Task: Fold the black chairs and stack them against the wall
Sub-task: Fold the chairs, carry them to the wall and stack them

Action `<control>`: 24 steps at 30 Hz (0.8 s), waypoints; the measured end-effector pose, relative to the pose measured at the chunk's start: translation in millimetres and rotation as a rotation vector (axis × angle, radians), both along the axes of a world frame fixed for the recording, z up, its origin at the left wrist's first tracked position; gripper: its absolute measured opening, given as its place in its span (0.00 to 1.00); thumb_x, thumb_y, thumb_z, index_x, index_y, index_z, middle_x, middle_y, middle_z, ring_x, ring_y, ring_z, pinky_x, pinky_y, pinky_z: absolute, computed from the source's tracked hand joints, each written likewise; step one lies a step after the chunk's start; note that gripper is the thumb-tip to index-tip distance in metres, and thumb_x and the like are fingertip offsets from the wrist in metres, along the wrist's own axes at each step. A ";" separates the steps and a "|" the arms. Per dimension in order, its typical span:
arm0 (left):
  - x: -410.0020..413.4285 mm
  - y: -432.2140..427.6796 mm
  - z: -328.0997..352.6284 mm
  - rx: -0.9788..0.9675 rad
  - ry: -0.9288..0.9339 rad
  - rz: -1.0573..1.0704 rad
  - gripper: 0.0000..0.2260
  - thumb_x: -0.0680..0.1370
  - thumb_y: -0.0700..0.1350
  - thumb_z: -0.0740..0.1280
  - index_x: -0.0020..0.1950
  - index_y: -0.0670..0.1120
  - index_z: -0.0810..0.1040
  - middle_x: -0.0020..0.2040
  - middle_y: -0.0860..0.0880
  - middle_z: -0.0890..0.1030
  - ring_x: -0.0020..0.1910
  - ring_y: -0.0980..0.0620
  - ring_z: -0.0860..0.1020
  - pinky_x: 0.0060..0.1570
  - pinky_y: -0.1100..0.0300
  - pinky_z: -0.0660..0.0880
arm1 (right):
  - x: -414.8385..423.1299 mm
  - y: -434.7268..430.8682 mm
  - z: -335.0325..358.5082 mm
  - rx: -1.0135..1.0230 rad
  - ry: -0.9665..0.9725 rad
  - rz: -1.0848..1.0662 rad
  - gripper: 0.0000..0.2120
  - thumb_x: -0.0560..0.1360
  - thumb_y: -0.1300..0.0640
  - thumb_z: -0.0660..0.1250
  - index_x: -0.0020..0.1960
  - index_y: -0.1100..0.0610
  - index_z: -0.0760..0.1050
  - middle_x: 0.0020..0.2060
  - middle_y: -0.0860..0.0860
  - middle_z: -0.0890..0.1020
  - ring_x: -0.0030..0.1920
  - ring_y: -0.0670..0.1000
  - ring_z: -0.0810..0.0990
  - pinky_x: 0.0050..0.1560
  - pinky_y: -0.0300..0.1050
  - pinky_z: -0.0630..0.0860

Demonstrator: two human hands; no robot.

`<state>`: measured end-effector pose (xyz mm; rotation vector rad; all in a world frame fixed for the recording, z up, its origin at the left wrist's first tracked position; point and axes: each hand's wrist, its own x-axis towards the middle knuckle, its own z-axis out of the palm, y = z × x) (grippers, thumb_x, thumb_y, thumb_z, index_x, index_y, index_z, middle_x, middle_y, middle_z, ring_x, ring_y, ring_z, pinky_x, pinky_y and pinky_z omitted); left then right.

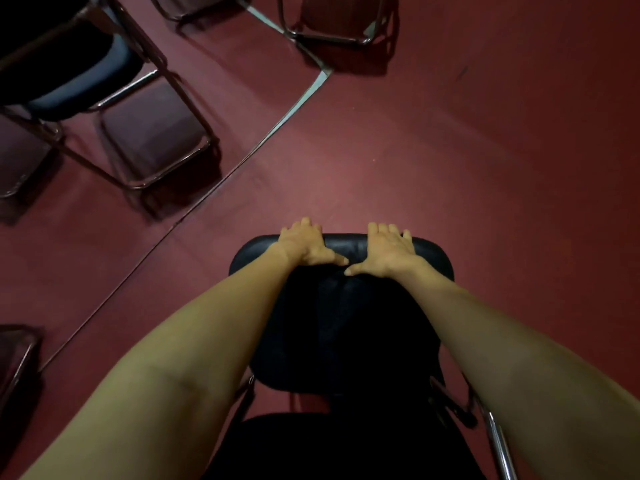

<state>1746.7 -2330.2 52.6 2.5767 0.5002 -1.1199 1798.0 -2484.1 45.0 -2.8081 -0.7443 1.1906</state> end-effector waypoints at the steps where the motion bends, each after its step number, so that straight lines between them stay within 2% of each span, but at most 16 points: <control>1: -5.4 -1.3 8.6 -0.002 -0.001 -0.006 0.41 0.69 0.70 0.67 0.71 0.42 0.67 0.68 0.41 0.68 0.67 0.41 0.68 0.65 0.46 0.65 | -4.5 -1.8 8.2 -0.002 -0.002 0.009 0.47 0.64 0.33 0.71 0.71 0.59 0.59 0.69 0.57 0.67 0.69 0.59 0.63 0.69 0.57 0.58; 5: -26.3 -7.4 39.7 -0.030 -0.020 0.008 0.39 0.70 0.69 0.66 0.70 0.41 0.69 0.67 0.41 0.68 0.67 0.40 0.68 0.64 0.46 0.66 | -19.1 -9.9 39.5 -0.038 0.021 0.054 0.46 0.65 0.30 0.68 0.71 0.57 0.59 0.68 0.57 0.67 0.69 0.59 0.64 0.67 0.56 0.60; 11: -56.6 -21.4 75.6 -0.077 -0.064 0.066 0.36 0.72 0.68 0.64 0.66 0.40 0.70 0.64 0.41 0.69 0.65 0.41 0.68 0.63 0.47 0.67 | -40.0 -23.8 81.8 -0.107 0.093 0.114 0.42 0.66 0.30 0.66 0.72 0.50 0.61 0.68 0.58 0.66 0.69 0.59 0.63 0.68 0.58 0.58; 18: -87.6 -36.5 103.8 -0.092 -0.100 0.152 0.30 0.80 0.63 0.55 0.68 0.39 0.71 0.65 0.38 0.69 0.67 0.39 0.66 0.67 0.47 0.64 | -66.5 -33.5 108.6 -0.090 0.105 0.153 0.41 0.67 0.31 0.67 0.70 0.54 0.62 0.68 0.58 0.65 0.69 0.59 0.62 0.66 0.56 0.62; 22: -99.9 -48.3 116.5 -0.090 -0.053 0.198 0.28 0.81 0.61 0.52 0.68 0.39 0.71 0.66 0.37 0.70 0.68 0.38 0.67 0.67 0.48 0.63 | -81.4 -40.5 119.7 -0.062 0.165 0.233 0.40 0.68 0.32 0.67 0.70 0.56 0.61 0.67 0.57 0.66 0.67 0.59 0.65 0.62 0.54 0.66; 24: -108.6 -50.0 119.0 -0.107 -0.022 0.228 0.28 0.82 0.61 0.52 0.67 0.39 0.73 0.67 0.37 0.70 0.68 0.38 0.67 0.67 0.49 0.64 | -91.2 -45.4 124.3 -0.044 0.196 0.272 0.41 0.69 0.30 0.63 0.70 0.56 0.61 0.67 0.57 0.66 0.66 0.59 0.65 0.62 0.53 0.66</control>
